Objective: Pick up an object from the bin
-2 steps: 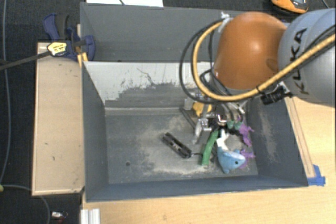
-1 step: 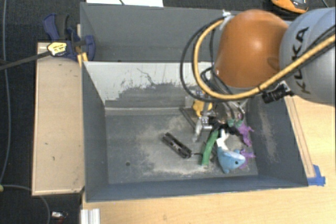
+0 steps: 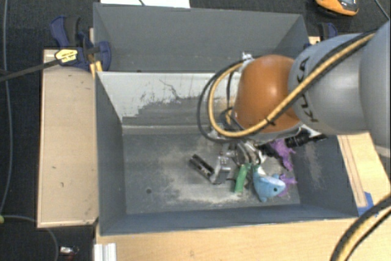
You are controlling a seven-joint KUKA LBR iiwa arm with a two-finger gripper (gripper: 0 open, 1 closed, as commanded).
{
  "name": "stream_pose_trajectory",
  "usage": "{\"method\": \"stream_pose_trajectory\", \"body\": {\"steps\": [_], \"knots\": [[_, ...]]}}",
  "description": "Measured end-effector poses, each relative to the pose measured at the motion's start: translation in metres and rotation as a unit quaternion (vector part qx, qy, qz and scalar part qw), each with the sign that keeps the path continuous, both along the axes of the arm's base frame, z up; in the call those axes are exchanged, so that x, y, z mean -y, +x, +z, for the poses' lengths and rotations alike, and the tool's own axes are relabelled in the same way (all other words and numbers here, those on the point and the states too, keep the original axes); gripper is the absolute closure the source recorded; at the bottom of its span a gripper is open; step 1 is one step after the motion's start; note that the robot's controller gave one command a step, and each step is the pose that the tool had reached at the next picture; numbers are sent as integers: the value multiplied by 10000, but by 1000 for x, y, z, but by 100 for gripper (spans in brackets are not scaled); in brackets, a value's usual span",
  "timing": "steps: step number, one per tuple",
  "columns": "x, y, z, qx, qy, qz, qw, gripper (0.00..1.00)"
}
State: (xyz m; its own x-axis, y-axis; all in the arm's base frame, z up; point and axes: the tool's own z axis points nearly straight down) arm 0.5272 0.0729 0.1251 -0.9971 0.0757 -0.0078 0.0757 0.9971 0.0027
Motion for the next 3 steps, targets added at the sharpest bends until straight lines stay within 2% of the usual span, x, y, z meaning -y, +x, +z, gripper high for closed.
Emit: {"method": "stream_pose_trajectory", "body": {"steps": [1, 2, 3], "knots": [[1, 3, 21, 31, 17, -1029, 9947, 0], [-1, -14, -20, -41, 4, -1489, 9888, 0], [5, 9, -55, 40, 37, -2336, 9723, 0]]}}
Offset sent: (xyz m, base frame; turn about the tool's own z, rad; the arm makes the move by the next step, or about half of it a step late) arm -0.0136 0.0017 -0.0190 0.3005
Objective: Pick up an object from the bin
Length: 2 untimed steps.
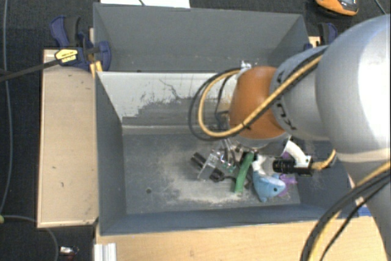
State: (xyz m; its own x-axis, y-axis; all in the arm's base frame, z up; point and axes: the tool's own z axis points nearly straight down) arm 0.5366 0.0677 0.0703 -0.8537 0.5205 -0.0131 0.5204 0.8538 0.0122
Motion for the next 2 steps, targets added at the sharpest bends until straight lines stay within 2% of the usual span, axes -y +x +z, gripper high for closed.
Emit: {"method": "stream_pose_trajectory", "body": {"steps": [1, 2], "knots": [[0, -33, 0, -60, -8, 189, 9998, 100], [0, -33, 0, -59, -8, 187, 9998, 100]]}}
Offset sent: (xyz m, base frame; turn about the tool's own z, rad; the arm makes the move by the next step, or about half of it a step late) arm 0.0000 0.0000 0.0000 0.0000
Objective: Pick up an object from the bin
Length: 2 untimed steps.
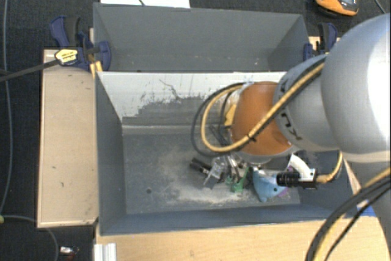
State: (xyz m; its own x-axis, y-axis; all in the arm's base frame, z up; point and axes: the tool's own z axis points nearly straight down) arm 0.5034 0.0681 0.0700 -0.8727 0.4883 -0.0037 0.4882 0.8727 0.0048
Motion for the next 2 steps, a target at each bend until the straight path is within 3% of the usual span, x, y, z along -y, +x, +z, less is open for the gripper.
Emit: {"method": "stream_pose_trajectory", "body": {"steps": [1, 2], "knots": [[1, -2, 39, -44, -8, 13, 10000, 100], [0, 0, 70, 3, 0, 29, 10000, 100]]}}
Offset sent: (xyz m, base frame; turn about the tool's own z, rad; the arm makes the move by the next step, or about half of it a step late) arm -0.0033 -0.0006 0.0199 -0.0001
